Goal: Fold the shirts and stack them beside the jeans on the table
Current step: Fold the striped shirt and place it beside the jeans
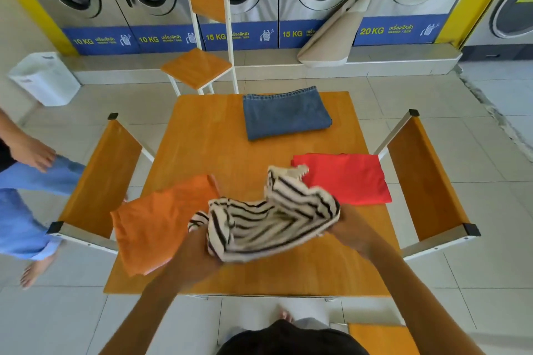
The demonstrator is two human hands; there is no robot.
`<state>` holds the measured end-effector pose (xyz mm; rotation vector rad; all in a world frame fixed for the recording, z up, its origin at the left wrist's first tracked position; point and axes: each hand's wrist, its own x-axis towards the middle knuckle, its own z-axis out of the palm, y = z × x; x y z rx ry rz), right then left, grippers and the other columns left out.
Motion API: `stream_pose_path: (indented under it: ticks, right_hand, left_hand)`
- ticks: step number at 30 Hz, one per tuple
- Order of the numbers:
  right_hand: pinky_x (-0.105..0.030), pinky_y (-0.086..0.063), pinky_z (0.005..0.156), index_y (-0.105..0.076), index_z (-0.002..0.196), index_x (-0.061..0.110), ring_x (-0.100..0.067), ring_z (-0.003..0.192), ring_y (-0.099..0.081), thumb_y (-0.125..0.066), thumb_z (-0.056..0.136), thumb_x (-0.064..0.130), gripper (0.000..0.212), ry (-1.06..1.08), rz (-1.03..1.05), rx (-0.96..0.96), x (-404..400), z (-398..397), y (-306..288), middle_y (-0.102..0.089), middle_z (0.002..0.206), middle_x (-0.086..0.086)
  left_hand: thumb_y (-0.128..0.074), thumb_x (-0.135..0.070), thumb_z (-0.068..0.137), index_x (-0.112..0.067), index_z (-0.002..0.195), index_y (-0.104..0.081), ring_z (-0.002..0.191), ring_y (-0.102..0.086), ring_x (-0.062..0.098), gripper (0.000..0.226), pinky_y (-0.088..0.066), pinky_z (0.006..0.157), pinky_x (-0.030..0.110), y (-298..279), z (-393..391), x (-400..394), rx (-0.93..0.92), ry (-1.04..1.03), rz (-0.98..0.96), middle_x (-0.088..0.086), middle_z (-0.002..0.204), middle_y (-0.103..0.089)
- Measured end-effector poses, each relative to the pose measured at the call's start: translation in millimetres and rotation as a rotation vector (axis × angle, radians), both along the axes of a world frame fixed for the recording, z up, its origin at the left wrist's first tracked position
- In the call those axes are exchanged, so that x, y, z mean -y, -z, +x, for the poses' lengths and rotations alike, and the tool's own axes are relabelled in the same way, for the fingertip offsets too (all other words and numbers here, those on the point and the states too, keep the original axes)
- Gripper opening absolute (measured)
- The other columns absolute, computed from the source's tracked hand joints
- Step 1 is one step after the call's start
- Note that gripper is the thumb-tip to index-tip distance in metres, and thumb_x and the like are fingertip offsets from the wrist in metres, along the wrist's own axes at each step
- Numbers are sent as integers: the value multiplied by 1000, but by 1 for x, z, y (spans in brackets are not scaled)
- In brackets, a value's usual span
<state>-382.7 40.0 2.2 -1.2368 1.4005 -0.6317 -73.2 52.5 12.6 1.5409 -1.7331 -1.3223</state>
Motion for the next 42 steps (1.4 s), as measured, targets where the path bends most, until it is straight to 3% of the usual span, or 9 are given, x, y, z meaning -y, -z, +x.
stream_pose_path:
  ticks: [6, 10, 15, 20, 22, 26, 33, 37, 42]
  right_hand:
    - [-35, -58, 87, -77, 104, 28, -11, 91, -71, -71, 86, 21, 20, -147, 222, -208, -52, -11, 69, -78, 93, 7]
    - [-9, -52, 76, -69, 120, 30, -2, 110, -62, -81, 80, 28, 42, -182, 277, -155, -54, -12, 66, -70, 117, 15]
    - [-14, -43, 94, -64, 120, 42, 2, 107, -57, -79, 70, 55, 54, -396, 189, -367, -43, -8, 54, -61, 115, 26]
    - [-10, -49, 87, -69, 108, 39, 9, 91, -57, -79, 78, 43, 32, -480, 162, -393, -40, -2, 43, -61, 102, 26]
    - [-8, -47, 84, -64, 98, 46, 9, 88, -55, -78, 81, 37, 24, -495, 155, -411, -41, -2, 42, -58, 98, 27]
    - [-12, -39, 84, -58, 96, 42, -5, 99, -53, -75, 84, 28, 25, -472, 147, -503, -40, -5, 41, -55, 104, 16]
    - [-21, -47, 87, -69, 101, 26, -17, 103, -60, -68, 89, 13, 18, -353, 104, -596, -32, -15, 33, -65, 108, 1]
    - [-16, -49, 79, -65, 90, 41, -15, 100, -64, -66, 80, 3, 39, -357, 81, -600, -32, -8, 38, -70, 108, 3]
    - [-11, -43, 68, -72, 93, 31, -14, 94, -60, -66, 77, 0, 36, -317, 87, -559, -32, -5, 40, -66, 100, 6]
  left_hand:
    - [-73, 0, 72, -29, 98, -66, 85, -65, 0, 40, -54, 82, 29, 65, 36, -65, 204, 52, 194, -2, 99, -72]
    - [-71, 4, 70, -25, 86, -67, 80, -58, -3, 33, -48, 73, 16, 70, 48, -71, 297, 124, 126, -5, 89, -67]
    - [-61, -8, 73, -30, 100, -70, 102, -56, 3, 37, -48, 83, 14, 73, 43, -70, 276, 156, 82, -17, 96, -67]
    - [-65, -11, 71, -31, 80, -75, 86, -67, 6, 24, -52, 84, 27, 76, 21, -53, 224, 174, -89, -14, 86, -72]
    - [-60, -15, 70, -29, 75, -74, 75, -64, 5, 20, -49, 84, 25, 77, 1, -44, 400, 299, -155, -10, 74, -72]
    - [-52, -6, 77, -27, 93, -70, 91, -56, 15, 32, -26, 91, 28, 77, -29, -34, 682, 481, -93, -4, 87, -70]
    - [-55, -19, 79, -36, 120, -59, 104, -58, 16, 45, -27, 90, 33, 82, -49, -14, 680, 430, -94, -8, 104, -70]
    - [-59, -32, 81, -34, 121, -56, 113, -51, 18, 40, -27, 92, 35, 84, -60, -13, 721, 368, -102, -8, 114, -63]
    - [-72, -55, 65, -33, 134, -48, 125, -39, 17, 77, -34, 105, 38, 77, -25, -34, 555, 88, -137, -7, 134, -46]
